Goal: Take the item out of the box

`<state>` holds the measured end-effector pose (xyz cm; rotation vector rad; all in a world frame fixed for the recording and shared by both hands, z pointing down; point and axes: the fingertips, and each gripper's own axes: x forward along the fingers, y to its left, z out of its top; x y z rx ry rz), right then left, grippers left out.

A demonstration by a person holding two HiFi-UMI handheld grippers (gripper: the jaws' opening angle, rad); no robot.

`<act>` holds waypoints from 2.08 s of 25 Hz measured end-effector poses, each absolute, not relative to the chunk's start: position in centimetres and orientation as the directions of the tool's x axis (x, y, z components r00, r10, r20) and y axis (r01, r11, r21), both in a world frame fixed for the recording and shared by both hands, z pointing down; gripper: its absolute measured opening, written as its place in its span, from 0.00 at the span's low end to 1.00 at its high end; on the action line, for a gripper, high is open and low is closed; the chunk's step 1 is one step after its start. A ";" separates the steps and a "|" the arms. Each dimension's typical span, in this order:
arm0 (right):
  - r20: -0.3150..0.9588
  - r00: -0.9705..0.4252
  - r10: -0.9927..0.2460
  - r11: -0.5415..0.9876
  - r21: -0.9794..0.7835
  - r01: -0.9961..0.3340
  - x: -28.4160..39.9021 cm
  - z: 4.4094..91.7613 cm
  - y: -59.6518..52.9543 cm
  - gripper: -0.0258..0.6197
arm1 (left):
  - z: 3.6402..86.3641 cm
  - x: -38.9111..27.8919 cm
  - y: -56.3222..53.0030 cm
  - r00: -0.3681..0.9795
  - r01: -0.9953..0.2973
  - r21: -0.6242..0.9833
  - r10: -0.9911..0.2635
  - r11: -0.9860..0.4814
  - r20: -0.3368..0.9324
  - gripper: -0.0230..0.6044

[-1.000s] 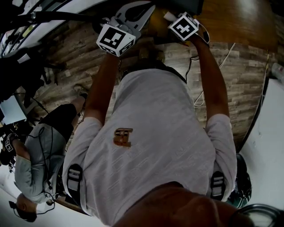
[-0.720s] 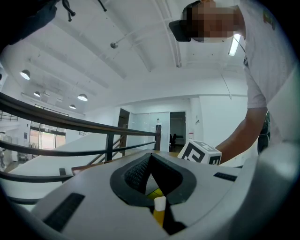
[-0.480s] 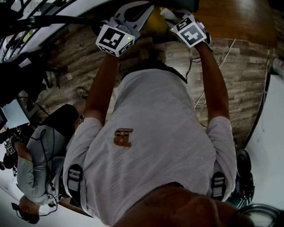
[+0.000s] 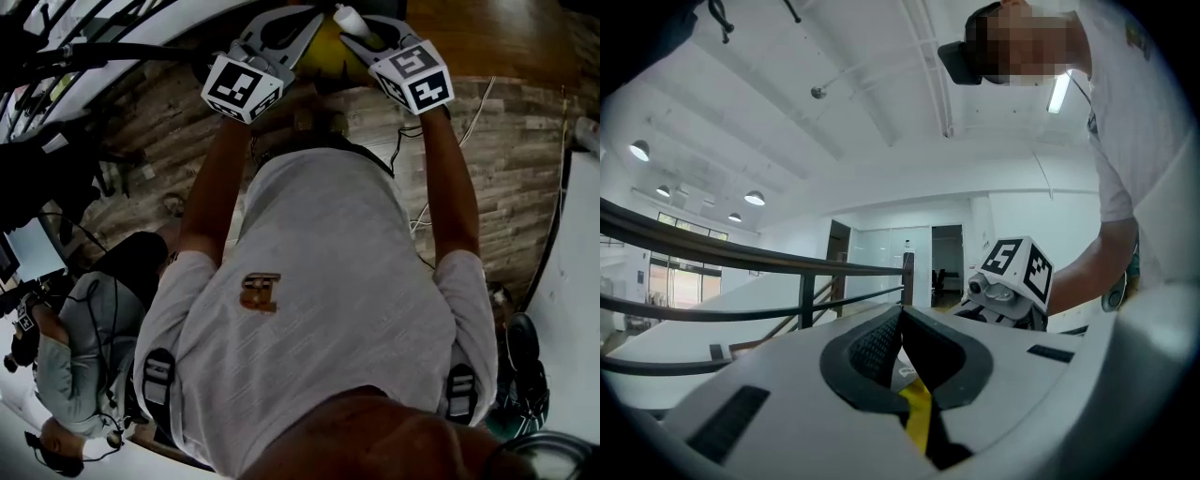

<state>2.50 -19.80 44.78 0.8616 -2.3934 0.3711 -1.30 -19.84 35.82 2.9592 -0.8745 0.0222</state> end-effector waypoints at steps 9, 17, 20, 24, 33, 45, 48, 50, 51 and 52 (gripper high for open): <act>0.380 -0.694 -0.612 0.712 -0.118 -0.693 4.0 38.8 -19.3 0.33 | 34.7 0.0 -18.4 0.851 -0.525 0.030 -0.524 -0.851 0.021 0.07; 0.223 -0.701 -0.678 0.695 -0.119 -0.710 5.3 35.4 -17.2 0.33 | 32.8 1.1 -17.1 0.859 -0.512 0.007 -0.512 -0.859 -0.005 0.07; 0.180 -0.703 -0.688 0.692 -0.129 -0.710 6.0 34.8 -16.4 0.33 | 32.2 1.7 -16.7 0.858 -0.513 0.005 -0.513 -0.858 -0.005 0.07; 0.125 -0.710 -0.693 0.697 -0.136 -0.704 5.6 33.5 -15.5 0.33 | 31.4 1.2 -16.1 0.859 -0.512 0.006 -0.512 -0.859 -0.022 0.07; 0.036 -0.727 -0.685 0.720 -0.121 -0.684 5.5 31.7 -14.1 0.33 | 30.9 1.6 -14.9 0.862 -0.506 0.007 -0.506 -0.863 -0.035 0.07; 0.002 -0.725 -0.689 0.720 -0.120 -0.684 6.0 32.0 -12.8 0.33 | 31.2 1.8 -13.8 0.856 -0.515 0.004 -0.515 -0.857 -0.036 0.07; 0.020 -0.729 -0.685 0.724 -0.100 -0.683 6.2 32.3 -12.8 0.33 | 31.1 2.2 -13.8 0.855 -0.517 0.002 -0.517 -0.856 -0.035 0.07; 0.022 -0.731 -0.682 0.727 -0.098 -0.680 6.3 32.4 -12.7 0.33 | 31.0 2.4 -13.8 0.855 -0.519 0.000 -0.518 -0.855 -0.034 0.07; 0.020 -0.732 -0.681 0.728 -0.099 -0.679 6.2 32.3 -12.7 0.32 | 31.0 2.4 -13.8 0.854 -0.520 0.000 -0.519 -0.854 -0.033 0.07; 0.018 -0.733 -0.680 0.729 -0.100 -0.678 6.2 32.3 -12.7 0.32 | 31.0 2.4 -13.8 0.853 -0.520 0.000 -0.520 -0.854 -0.033 0.07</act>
